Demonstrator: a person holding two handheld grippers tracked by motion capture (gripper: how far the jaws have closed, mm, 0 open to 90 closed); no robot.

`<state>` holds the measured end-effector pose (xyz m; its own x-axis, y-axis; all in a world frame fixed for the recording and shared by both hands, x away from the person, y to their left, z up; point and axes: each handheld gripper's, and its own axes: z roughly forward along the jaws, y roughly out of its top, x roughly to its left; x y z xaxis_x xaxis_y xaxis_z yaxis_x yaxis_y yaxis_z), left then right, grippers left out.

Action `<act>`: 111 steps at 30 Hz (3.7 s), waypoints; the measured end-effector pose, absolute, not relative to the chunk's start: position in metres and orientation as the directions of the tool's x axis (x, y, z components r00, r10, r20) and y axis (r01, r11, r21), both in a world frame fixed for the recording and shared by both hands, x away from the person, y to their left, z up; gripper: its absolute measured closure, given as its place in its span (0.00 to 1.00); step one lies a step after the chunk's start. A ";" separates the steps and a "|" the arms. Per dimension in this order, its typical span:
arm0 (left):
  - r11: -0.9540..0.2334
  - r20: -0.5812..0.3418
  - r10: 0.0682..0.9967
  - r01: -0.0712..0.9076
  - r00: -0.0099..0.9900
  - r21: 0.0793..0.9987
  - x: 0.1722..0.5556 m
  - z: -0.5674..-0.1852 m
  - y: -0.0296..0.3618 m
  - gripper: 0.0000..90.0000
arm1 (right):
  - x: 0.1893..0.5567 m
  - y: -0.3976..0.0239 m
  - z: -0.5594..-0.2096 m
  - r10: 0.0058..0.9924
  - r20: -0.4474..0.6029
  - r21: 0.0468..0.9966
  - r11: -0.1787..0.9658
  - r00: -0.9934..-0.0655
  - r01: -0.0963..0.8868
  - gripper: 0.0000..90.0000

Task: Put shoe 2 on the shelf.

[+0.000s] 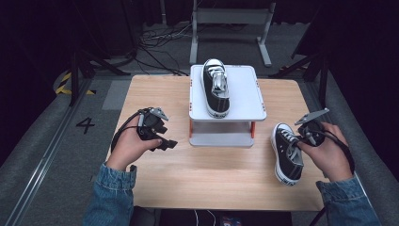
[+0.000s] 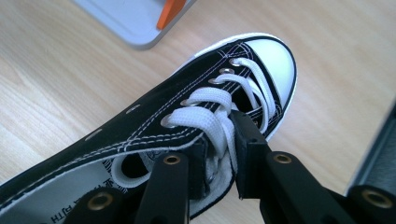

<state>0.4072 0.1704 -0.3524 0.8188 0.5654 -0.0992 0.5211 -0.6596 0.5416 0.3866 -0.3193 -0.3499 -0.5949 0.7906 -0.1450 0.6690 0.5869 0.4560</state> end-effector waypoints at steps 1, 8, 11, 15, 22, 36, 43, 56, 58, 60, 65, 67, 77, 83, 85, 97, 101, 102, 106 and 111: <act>-0.658 -0.101 0.567 0.523 0.818 0.542 0.407 -0.352 0.171 0.34 | 0.388 -0.320 -0.343 0.791 -0.161 0.460 0.589 -0.590 0.664 0.86; -0.652 -0.103 0.576 0.532 0.811 0.540 0.404 -0.353 0.176 0.34 | 0.396 -0.324 -0.307 0.795 -0.194 0.470 0.590 -0.575 0.657 0.86; -0.649 -0.099 0.581 0.533 0.808 0.543 0.403 -0.351 0.179 0.34 | 0.402 -0.325 -0.293 0.795 -0.189 0.468 0.589 -0.577 0.659 0.86; -0.646 -0.096 0.584 0.533 0.806 0.547 0.402 -0.351 0.182 0.34 | 0.408 -0.325 -0.280 0.792 -0.187 0.462 0.593 -0.582 0.659 0.86; -0.634 -0.103 0.593 0.541 0.799 0.552 0.403 -0.351 0.188 0.34 | 0.420 -0.327 -0.257 0.783 -0.152 0.446 0.599 -0.604 0.665 0.86; -0.634 -0.111 0.599 0.554 0.793 0.539 0.400 -0.355 0.191 0.34 | 0.442 -0.315 -0.215 0.761 -0.174 0.446 0.627 -0.625 0.639 0.86; -0.632 -0.111 0.614 0.572 0.781 0.523 0.392 -0.359 0.198 0.33 | 0.459 -0.294 -0.202 0.738 -0.201 0.470 0.650 -0.644 0.597 0.86; -0.609 -0.115 0.653 0.608 0.749 0.509 0.371 -0.363 0.213 0.33 | 0.491 -0.237 -0.194 0.674 -0.283 0.487 0.714 -0.682 0.503 0.86; -0.602 -0.116 0.660 0.615 0.742 0.509 0.368 -0.364 0.216 0.33 | 0.496 -0.228 -0.195 0.663 -0.288 0.488 0.722 -0.691 0.490 0.86; -0.600 -0.117 0.666 0.622 0.737 0.503 0.365 -0.365 0.221 0.33 | 0.501 -0.219 -0.196 0.654 -0.300 0.489 0.730 -0.694 0.477 0.86; -0.581 -0.120 0.686 0.639 0.718 0.504 0.359 -0.367 0.227 0.33 | 0.515 -0.199 -0.204 0.638 -0.322 0.489 0.745 -0.699 0.454 0.86; -0.585 -0.121 0.682 0.637 0.722 0.503 0.358 -0.367 0.228 0.33 | 0.520 -0.192 -0.208 0.632 -0.341 0.490 0.751 -0.696 0.442 0.86; -0.585 -0.127 0.680 0.638 0.722 0.500 0.360 -0.368 0.227 0.33 | 0.533 -0.161 -0.230 0.598 -0.424 0.470 0.787 -0.680 0.399 0.86; -0.584 -0.127 0.680 0.638 0.722 0.501 0.362 -0.368 0.226 0.33 | 0.532 -0.151 -0.239 0.573 -0.453 0.442 0.809 -0.682 0.386 0.84; -0.592 -0.130 0.669 0.631 0.731 0.501 0.363 -0.367 0.225 0.33 | 0.532 -0.152 -0.242 0.580 -0.439 0.460 0.801 -0.686 0.383 0.72; -0.601 -0.128 0.659 0.622 0.741 0.503 0.370 -0.366 0.218 0.33 | 0.501 -0.195 -0.216 0.662 -0.278 0.646 0.665 -0.695 0.375 0.51; -0.602 -0.130 0.658 0.623 0.741 0.500 0.373 -0.367 0.217 0.33 | 0.485 -0.220 -0.216 0.678 -0.272 0.654 0.651 -0.683 0.386 0.51; -0.603 -0.132 0.658 0.624 0.741 0.498 0.374 -0.368 0.217 0.33 | 0.485 -0.220 -0.216 0.678 -0.272 0.654 0.651 -0.683 0.386 0.51; -0.605 -0.131 0.658 0.624 0.742 0.494 0.379 -0.369 0.216 0.33 | 0.462 -0.251 -0.220 0.700 -0.235 0.683 0.613 -0.675 0.398 0.51; -0.611 -0.133 0.650 0.619 0.748 0.494 0.384 -0.370 0.212 0.33 | 0.440 -0.279 -0.227 0.724 -0.204 0.711 0.572 -0.659 0.409 0.51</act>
<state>0.3836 0.2123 -0.3698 0.7480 0.6502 -0.1331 0.6187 -0.6106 0.4944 0.4400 -0.2790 -0.2268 -0.6591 0.7239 -0.2039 0.4088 0.5724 0.7108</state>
